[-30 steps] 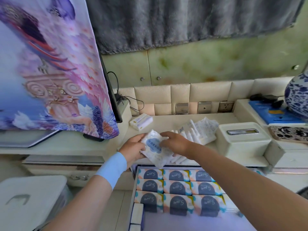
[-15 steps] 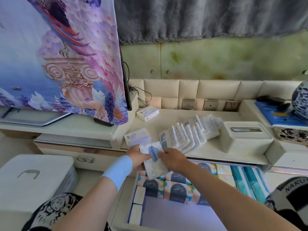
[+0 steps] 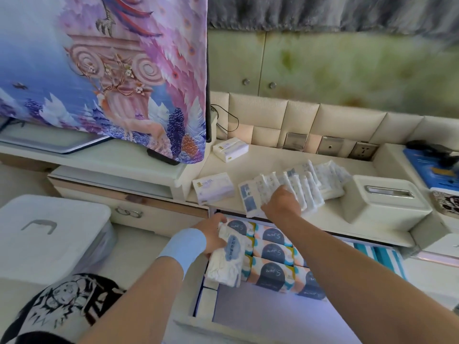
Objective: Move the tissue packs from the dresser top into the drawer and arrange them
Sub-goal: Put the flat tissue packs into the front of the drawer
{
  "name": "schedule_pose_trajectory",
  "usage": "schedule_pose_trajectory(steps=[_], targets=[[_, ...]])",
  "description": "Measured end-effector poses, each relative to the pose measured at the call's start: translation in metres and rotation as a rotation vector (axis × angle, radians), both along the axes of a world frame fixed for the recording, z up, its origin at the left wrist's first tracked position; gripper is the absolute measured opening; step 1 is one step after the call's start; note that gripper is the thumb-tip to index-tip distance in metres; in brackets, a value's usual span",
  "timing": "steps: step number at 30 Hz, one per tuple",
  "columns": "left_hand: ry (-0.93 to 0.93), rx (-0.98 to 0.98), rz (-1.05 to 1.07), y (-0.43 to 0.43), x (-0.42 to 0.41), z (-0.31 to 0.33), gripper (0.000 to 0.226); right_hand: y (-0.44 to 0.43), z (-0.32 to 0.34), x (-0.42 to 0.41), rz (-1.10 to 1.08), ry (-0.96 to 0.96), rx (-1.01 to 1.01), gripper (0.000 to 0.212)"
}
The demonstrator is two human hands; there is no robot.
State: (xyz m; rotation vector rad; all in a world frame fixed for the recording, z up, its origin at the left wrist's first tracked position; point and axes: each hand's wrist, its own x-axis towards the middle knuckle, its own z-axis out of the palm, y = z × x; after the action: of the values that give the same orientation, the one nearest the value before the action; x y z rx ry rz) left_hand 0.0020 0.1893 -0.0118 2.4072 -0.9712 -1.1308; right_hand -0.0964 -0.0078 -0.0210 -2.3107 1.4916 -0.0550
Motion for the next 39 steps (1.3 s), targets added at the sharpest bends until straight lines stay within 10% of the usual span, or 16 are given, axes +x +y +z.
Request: schedule_pose_trajectory(steps=[6,14,19,26,31,35,39], targets=[[-0.045,0.079,-0.15,-0.001,-0.021,-0.013,0.057,-0.003,-0.005,0.003,0.048,0.046,0.157,0.013],[-0.027,-0.171,0.141,-0.021,-0.018,0.003,0.015,0.028,0.005,-0.036,0.143,-0.03,0.114,0.028],[-0.009,-0.339,0.12,-0.02,-0.02,0.017,0.013,0.031,0.02,-0.063,-0.132,-0.097,1.074,0.09],[-0.08,-0.388,-0.086,-0.038,-0.026,0.027,0.026,0.018,0.006,-0.079,-0.227,-0.366,1.477,0.053],[0.224,-0.102,-0.274,-0.058,-0.026,0.027,0.037,0.009,0.001,-0.094,-0.189,-0.439,1.274,0.019],[-0.172,-0.284,0.075,-0.098,-0.026,0.01,0.021,0.003,-0.002,-0.113,-0.174,-0.368,1.079,0.03],[-0.366,-0.113,0.079,-0.128,-0.04,-0.012,0.091,0.01,-0.002,-0.122,-0.001,-0.267,0.75,0.022]])
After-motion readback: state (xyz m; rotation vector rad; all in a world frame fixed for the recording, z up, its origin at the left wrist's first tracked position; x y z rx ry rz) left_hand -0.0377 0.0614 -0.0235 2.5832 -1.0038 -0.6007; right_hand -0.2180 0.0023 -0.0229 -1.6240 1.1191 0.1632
